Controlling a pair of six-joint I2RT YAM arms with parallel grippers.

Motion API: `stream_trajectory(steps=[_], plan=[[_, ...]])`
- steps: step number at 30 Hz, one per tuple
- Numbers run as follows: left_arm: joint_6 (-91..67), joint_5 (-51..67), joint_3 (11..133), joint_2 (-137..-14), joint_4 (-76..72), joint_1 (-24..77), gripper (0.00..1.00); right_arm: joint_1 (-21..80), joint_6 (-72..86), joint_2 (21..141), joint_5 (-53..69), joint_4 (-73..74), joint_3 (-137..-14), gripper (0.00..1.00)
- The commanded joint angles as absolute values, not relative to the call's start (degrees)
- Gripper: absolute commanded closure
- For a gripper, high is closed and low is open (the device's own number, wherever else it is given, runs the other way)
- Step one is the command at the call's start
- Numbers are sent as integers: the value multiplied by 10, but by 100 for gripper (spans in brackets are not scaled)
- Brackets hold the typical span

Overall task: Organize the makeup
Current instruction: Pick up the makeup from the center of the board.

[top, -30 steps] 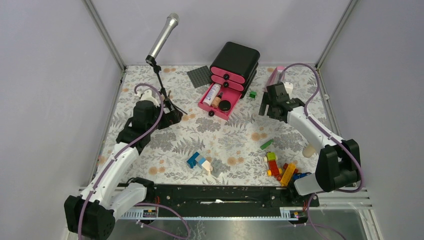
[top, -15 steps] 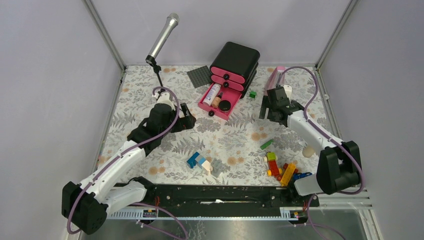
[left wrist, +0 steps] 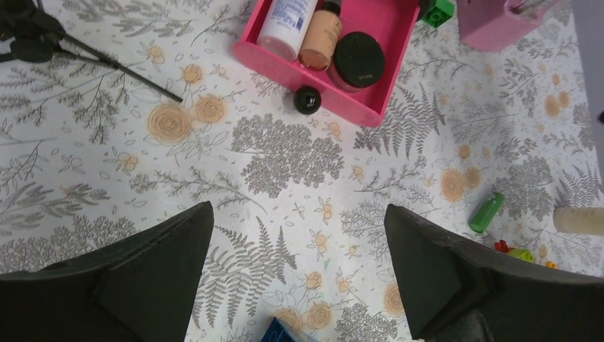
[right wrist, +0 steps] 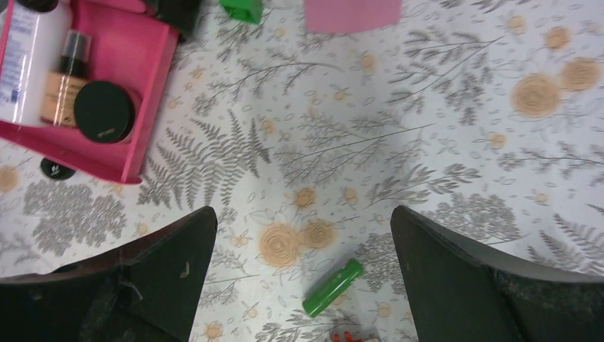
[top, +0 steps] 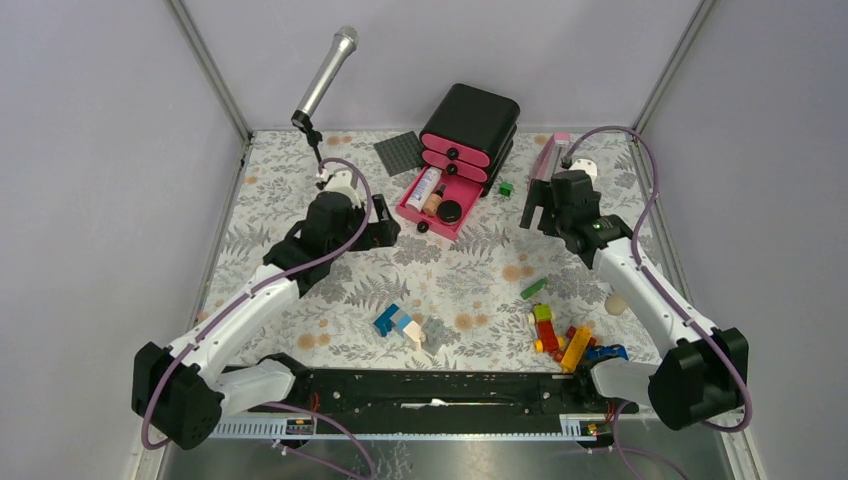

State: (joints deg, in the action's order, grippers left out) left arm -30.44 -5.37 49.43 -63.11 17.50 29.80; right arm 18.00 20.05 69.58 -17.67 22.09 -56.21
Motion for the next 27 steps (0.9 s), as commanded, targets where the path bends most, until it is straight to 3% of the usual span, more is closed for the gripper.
stream_trajectory(steps=[1,15,22,27], plan=[[-279,-41,548,-649,157,301,2,182,227,715,-113,210,-593,1],[-271,18,591,-710,163,301,3,168,297,691,-532,450,-661,1],[-254,52,589,-708,184,301,3,149,395,650,-573,530,-623,1],[-251,89,585,-708,193,301,3,148,501,674,-646,664,-661,1]])
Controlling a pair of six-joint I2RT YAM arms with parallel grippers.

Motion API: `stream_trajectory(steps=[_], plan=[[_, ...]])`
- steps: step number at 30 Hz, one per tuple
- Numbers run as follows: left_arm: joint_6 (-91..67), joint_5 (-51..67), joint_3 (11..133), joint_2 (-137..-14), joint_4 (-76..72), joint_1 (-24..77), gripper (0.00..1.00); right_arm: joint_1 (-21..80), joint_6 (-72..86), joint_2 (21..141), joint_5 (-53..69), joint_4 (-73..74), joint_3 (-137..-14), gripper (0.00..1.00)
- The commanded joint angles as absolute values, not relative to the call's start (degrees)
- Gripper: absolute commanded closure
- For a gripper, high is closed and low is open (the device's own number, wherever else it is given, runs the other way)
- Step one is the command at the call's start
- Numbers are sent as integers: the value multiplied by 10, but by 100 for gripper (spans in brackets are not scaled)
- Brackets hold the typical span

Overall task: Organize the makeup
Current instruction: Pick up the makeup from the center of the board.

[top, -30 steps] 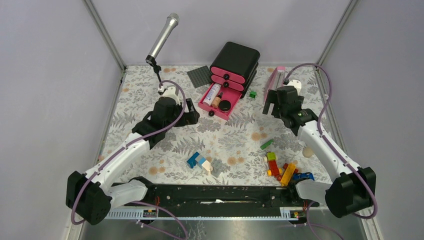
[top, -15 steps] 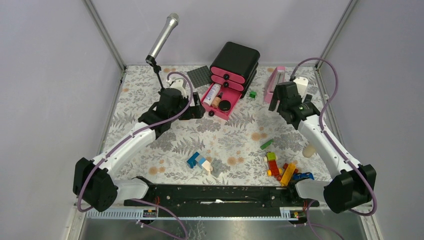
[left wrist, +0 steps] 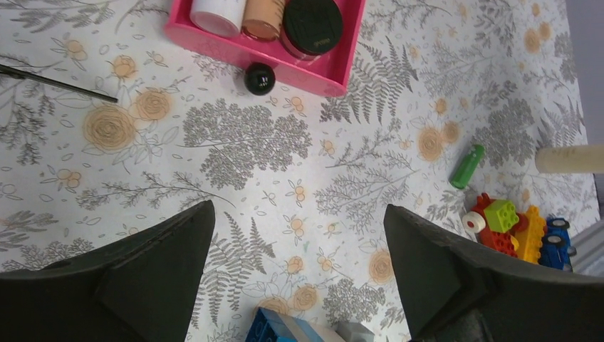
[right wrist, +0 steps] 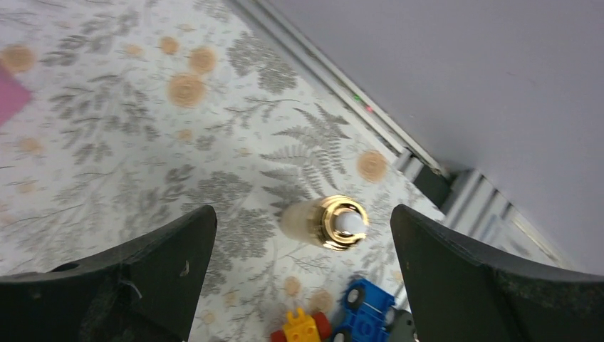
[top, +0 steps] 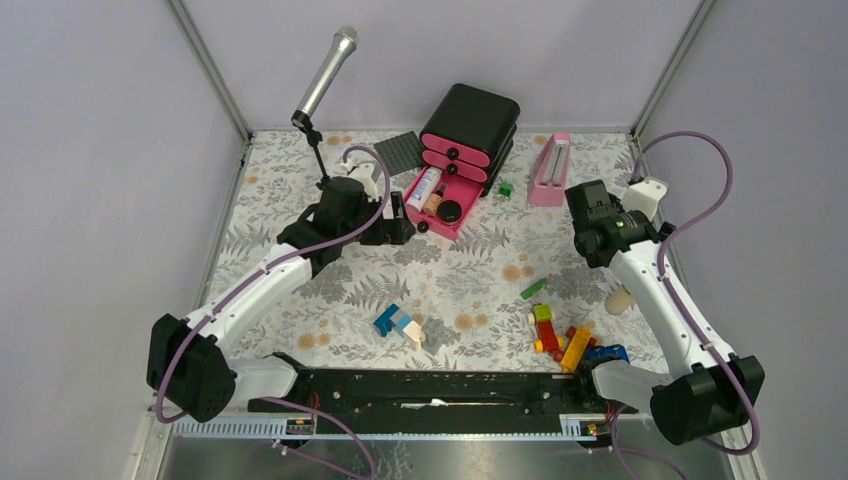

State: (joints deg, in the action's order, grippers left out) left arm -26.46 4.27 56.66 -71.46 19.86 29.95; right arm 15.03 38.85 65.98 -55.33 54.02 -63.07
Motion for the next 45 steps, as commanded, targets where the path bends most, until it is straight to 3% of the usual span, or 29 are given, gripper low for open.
stream_trajectory(steps=[1,19,45], plan=[[-251,96,586,-710,196,301,3,148,511,674,-651,674,-663,1],[-268,121,619,-715,225,327,5,75,499,607,-554,594,-598,1],[-267,112,614,-717,235,343,5,-45,388,634,-368,403,-451,1]])
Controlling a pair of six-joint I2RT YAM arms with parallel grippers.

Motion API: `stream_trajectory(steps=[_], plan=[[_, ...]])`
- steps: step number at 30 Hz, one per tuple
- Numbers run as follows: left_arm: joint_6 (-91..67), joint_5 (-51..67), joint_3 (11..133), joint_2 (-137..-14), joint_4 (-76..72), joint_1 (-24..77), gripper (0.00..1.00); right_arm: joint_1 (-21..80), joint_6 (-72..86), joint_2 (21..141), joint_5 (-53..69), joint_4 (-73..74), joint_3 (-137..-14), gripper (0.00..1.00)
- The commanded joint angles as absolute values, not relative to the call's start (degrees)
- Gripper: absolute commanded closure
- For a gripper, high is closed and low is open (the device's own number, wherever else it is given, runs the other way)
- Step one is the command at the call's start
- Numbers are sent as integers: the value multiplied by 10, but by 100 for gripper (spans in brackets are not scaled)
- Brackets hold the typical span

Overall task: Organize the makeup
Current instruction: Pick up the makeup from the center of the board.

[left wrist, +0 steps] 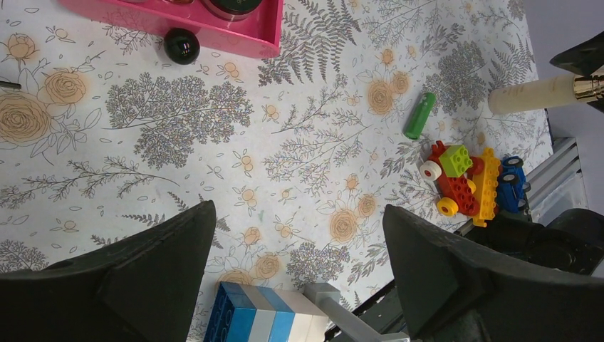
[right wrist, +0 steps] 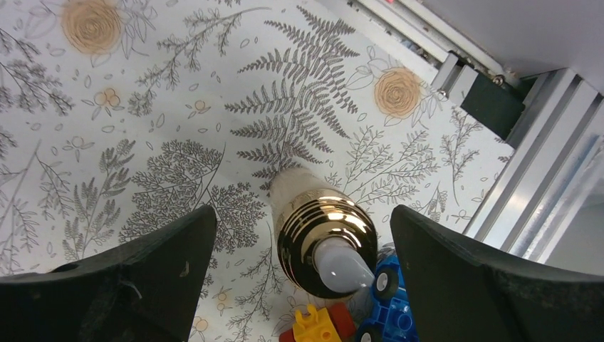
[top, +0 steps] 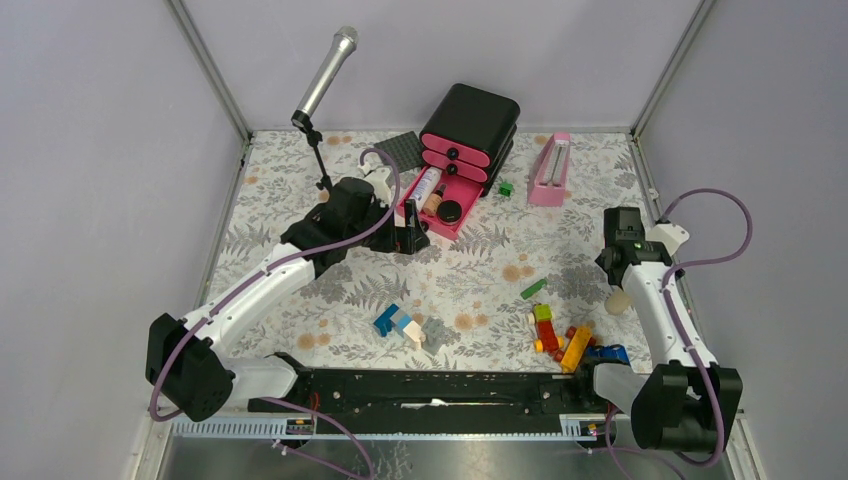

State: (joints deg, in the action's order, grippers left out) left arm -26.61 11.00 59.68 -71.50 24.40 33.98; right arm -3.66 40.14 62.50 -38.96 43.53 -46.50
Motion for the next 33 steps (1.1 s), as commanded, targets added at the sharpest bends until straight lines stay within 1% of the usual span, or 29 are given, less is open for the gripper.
stream_trajectory(steps=[1,4,5,8,16,20,24,26,29,31,33], plan=[[-267,112,612,-718,234,343,5,-46,387,636,-367,398,-447,1],[-266,111,609,-718,233,343,5,-50,384,638,-367,387,-440,2],[-265,110,607,-718,232,343,5,-51,383,637,-367,384,-438,5],[-263,108,604,-718,231,343,5,-52,377,632,-369,377,-435,18],[-262,110,598,-719,226,343,5,-54,355,620,-384,362,-430,39],[-261,106,596,-719,226,343,5,-55,345,618,-388,359,-438,51],[-256,95,592,-715,225,343,4,-55,338,610,-398,357,-444,68],[-254,90,591,-714,225,343,4,-55,332,604,-400,353,-446,80],[-246,83,594,-712,228,343,4,-55,317,598,-393,348,-460,94],[-234,74,602,-708,237,343,4,-55,297,593,-374,340,-476,100],[-214,55,613,-699,255,343,4,-55,277,590,-358,335,-505,100]])
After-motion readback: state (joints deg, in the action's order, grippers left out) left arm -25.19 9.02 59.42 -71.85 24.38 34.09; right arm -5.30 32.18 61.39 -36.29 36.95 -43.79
